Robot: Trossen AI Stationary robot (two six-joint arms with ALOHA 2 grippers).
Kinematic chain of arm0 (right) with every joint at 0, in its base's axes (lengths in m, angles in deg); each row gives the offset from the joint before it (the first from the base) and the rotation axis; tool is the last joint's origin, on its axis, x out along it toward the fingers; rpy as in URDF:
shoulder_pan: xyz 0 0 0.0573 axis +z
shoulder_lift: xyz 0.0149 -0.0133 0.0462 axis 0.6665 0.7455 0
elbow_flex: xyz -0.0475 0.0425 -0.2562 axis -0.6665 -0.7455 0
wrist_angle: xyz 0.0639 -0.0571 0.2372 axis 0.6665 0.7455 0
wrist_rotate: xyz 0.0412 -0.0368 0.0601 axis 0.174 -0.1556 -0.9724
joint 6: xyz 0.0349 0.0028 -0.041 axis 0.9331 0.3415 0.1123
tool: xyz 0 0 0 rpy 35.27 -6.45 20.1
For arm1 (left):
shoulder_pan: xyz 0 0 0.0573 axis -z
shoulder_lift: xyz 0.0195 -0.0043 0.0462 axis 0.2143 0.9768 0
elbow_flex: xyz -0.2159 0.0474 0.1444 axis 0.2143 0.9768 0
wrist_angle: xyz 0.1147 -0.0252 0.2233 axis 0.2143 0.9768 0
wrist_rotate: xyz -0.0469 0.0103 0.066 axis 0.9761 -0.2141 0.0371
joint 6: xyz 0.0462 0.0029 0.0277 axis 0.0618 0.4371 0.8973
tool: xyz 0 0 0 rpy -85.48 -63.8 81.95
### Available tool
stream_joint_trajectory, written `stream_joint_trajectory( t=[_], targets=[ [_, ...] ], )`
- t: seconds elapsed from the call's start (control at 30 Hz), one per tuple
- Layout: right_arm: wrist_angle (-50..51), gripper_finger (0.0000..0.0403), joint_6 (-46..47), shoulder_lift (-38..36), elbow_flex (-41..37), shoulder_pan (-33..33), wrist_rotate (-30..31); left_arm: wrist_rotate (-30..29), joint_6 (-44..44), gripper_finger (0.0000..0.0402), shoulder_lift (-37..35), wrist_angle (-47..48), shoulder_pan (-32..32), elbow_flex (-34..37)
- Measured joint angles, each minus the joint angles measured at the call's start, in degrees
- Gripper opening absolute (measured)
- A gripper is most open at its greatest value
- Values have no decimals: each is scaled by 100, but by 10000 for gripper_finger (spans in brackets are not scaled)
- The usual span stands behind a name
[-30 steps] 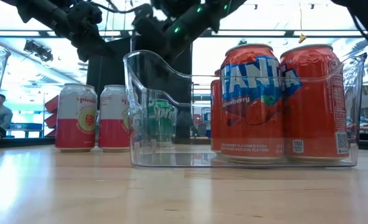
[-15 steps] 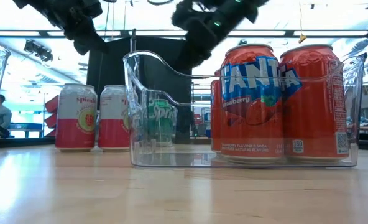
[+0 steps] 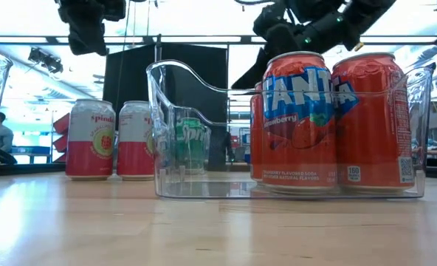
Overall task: Sort soda cans
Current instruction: Put the pink white soda can into the bottom left transparent bin
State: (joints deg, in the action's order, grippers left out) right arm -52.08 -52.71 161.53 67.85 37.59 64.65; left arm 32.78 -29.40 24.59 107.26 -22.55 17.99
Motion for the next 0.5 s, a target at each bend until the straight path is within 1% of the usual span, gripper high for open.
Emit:
stream_joint_trajectory(
  t=[0.13, 0.23, 0.37, 0.5],
  targets=[
    [-181, 2, -47, 20, -113, -2, 2, 37, -344, 35, 357, 150, 416, -181],
    [-211, 1, -94, 56, -125, -2, 0, 140, -422, 66, 660, 144, 709, -298],
    [-236, 1, -179, 56, -124, -5, -2, 270, -484, 123, 1080, 157, 1001, -474],
    [-232, 1, -240, 56, -124, -4, -7, 270, -1051, 187, 1428, 161, 1136, -530]
  ],
)
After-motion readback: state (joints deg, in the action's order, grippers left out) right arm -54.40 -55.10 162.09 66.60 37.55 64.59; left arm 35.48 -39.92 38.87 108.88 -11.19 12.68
